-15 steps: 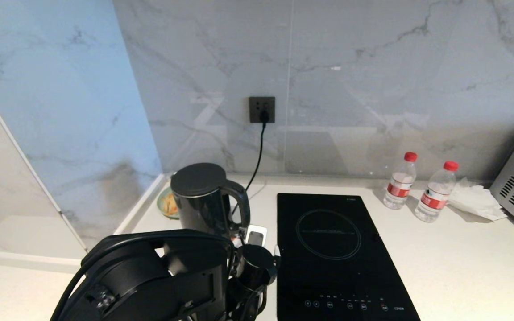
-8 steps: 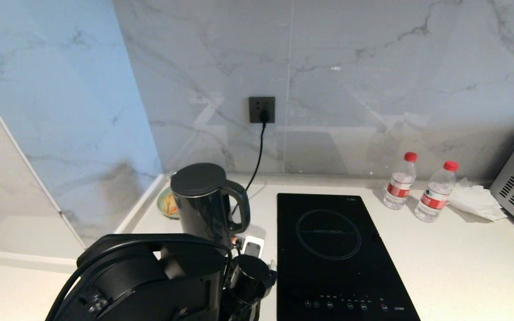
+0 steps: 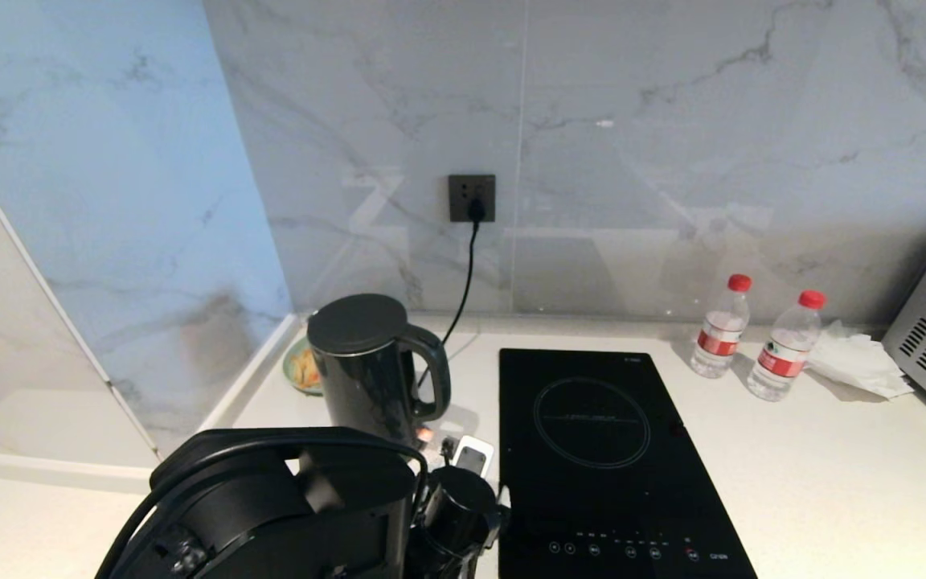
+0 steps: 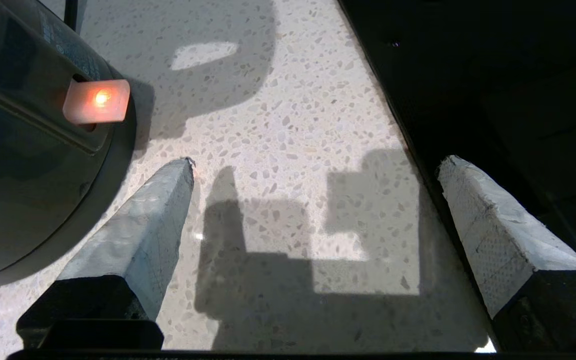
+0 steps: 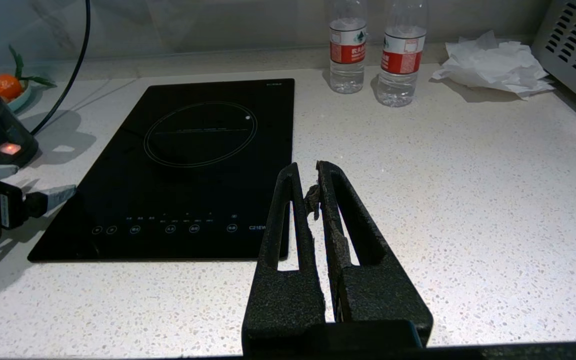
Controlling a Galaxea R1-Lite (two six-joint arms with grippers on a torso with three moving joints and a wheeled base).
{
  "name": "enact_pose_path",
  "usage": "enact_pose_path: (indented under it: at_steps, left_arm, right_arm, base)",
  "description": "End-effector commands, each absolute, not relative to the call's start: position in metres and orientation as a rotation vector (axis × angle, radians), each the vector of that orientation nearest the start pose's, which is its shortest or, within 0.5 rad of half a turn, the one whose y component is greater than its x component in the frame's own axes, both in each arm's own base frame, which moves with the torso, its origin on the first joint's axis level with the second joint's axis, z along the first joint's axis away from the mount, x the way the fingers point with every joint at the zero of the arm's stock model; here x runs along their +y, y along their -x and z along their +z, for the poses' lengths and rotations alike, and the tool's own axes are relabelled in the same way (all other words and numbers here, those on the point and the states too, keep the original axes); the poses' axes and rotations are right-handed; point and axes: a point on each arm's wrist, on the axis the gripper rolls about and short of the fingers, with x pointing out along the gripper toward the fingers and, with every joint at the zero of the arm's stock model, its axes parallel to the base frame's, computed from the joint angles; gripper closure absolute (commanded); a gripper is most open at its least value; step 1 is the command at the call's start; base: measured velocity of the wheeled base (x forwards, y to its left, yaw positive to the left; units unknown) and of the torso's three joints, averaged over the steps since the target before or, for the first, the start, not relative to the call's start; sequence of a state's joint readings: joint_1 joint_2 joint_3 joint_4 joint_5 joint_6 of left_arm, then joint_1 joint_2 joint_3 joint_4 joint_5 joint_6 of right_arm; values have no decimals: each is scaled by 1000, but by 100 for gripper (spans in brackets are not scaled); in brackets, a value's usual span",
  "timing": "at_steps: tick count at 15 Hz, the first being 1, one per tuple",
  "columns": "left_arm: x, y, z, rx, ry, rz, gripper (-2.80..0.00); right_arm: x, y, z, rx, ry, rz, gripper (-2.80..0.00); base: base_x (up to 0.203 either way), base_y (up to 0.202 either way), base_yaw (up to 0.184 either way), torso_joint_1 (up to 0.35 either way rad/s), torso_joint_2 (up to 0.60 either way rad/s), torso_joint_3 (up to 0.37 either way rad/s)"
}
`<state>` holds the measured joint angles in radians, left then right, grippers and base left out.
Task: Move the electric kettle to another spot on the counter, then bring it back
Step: Finish boiling water
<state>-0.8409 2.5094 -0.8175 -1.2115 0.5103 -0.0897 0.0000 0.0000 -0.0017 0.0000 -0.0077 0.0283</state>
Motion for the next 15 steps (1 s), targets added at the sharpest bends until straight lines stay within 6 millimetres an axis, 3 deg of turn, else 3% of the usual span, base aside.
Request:
enact_pose_path:
  at_steps: [1, 15]
  left_arm:
    - [-281, -272, -50, 381, -203, -294, -280]
    - [-279, -295, -48, 455, -250, -238, -280]
  right_arm:
    - [0, 23, 76, -2, -29, -8, 0]
    - [0, 23, 76, -2, -29, -8, 0]
  base:
    - [0, 0, 0, 0, 0, 0]
    - [0, 0, 0, 0, 0, 0]
